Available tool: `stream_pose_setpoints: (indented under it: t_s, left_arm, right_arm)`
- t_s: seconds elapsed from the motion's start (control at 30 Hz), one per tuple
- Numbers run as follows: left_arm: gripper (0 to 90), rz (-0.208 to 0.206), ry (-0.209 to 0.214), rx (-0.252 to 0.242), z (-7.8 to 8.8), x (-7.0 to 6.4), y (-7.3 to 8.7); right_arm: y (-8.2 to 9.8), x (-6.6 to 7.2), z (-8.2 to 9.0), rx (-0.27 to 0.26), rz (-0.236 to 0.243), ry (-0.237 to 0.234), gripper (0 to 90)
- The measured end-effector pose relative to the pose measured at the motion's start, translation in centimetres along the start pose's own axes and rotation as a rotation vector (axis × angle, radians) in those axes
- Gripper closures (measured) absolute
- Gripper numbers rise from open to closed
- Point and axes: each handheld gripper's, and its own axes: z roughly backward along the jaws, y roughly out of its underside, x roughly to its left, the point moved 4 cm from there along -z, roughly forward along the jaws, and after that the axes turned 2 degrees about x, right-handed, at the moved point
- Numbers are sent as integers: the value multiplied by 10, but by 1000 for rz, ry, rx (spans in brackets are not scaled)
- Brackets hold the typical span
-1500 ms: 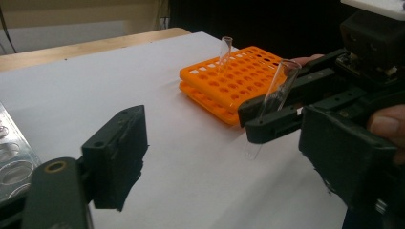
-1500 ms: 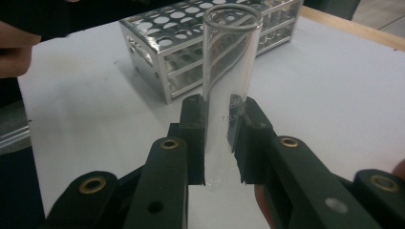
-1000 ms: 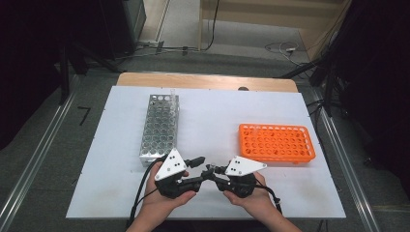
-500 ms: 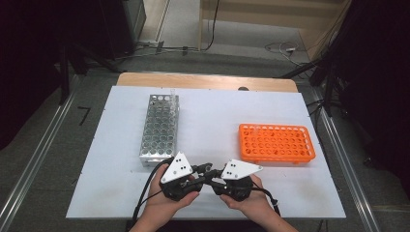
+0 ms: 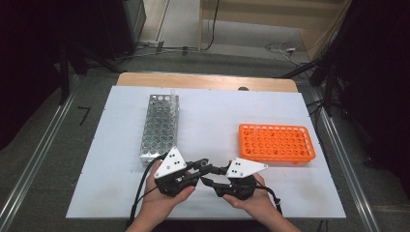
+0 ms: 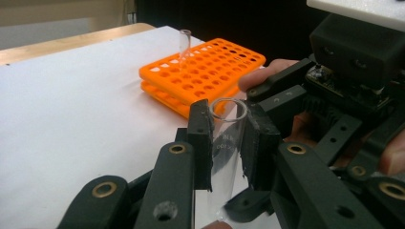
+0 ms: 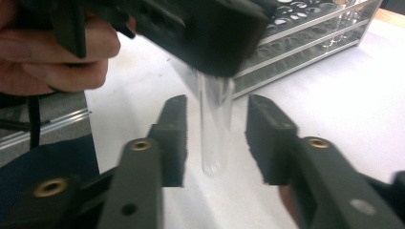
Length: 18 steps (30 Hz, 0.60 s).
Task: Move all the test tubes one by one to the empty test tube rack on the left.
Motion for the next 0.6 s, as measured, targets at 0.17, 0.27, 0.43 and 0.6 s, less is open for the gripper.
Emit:
stream_pose_setpoints:
  t_s: [0.17, 0.27, 0.43, 0.6]
  left_arm:
    - [762, -2, -26, -1, 4, 8, -4]
    - [762, 1, -38, -5, 6, 15, -7]
    - [762, 4, -61, -1, 8, 28, -14]
    - [763, 6, -86, -8, 11, 41, -22]
  right_arm:
    - [3, -12, 13, -27, -16, 9, 283]
    - [5, -20, 24, -27, -19, 38, 137]
    - [11, -35, 41, -45, -49, 79, 66]
    - [20, -44, 53, -41, -64, 119, 23]
